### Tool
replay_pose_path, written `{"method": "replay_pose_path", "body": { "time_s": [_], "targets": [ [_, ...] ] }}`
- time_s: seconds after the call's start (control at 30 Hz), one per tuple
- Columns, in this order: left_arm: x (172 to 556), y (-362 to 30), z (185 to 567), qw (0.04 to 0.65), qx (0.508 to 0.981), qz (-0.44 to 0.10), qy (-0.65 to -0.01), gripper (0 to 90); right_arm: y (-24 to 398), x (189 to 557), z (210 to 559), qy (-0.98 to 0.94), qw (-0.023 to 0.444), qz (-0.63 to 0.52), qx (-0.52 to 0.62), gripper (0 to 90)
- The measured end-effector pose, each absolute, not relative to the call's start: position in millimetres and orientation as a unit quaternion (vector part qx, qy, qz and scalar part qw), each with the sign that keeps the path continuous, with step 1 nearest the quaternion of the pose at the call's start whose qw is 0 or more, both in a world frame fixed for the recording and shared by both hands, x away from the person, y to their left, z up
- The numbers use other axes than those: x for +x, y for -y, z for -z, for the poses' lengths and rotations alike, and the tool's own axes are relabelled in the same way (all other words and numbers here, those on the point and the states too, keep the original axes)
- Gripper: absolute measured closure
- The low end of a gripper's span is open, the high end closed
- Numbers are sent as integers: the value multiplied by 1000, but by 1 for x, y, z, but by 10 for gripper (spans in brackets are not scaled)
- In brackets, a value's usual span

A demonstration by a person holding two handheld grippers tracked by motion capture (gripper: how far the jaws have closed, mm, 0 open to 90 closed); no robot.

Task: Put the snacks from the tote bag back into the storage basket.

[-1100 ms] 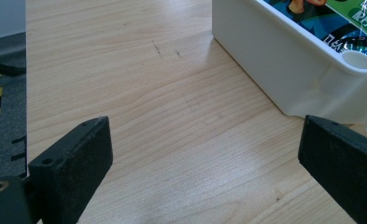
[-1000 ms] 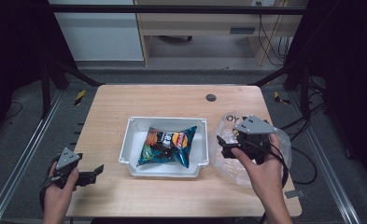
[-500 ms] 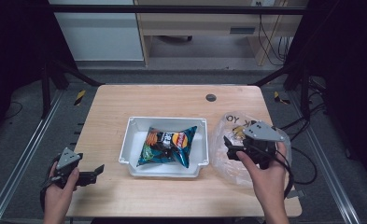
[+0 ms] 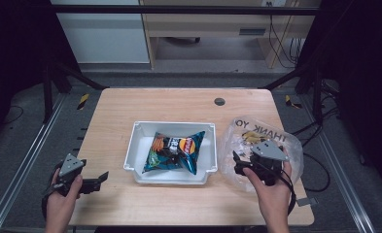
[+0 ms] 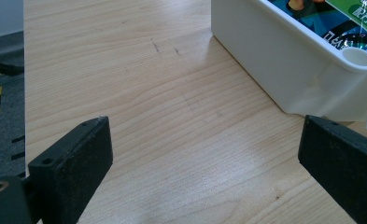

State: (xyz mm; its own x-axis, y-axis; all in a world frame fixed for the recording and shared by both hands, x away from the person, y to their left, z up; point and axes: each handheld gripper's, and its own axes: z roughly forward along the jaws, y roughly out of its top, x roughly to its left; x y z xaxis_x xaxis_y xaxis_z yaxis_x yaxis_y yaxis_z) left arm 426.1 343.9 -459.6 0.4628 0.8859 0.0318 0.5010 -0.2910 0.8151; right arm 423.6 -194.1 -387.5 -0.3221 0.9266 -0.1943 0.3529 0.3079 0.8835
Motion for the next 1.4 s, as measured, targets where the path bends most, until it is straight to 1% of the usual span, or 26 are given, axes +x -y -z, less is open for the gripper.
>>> {"method": "replay_pose_path", "body": {
  "time_s": [0.5, 0.87, 1.4],
  "targets": [
    [426, -343, 460, 384, 766, -248, -453, 27, 198, 434, 427, -732, 336, -357, 474, 69],
    [426, -342, 461, 381, 769, -245, -450, 27, 203, 455, 450, -747, 296, -324, 499, 67],
    [426, -342, 461, 379, 771, -243, -450, 27, 211, 485, 472, -747, 266, -294, 533, 76]
  ]
}}
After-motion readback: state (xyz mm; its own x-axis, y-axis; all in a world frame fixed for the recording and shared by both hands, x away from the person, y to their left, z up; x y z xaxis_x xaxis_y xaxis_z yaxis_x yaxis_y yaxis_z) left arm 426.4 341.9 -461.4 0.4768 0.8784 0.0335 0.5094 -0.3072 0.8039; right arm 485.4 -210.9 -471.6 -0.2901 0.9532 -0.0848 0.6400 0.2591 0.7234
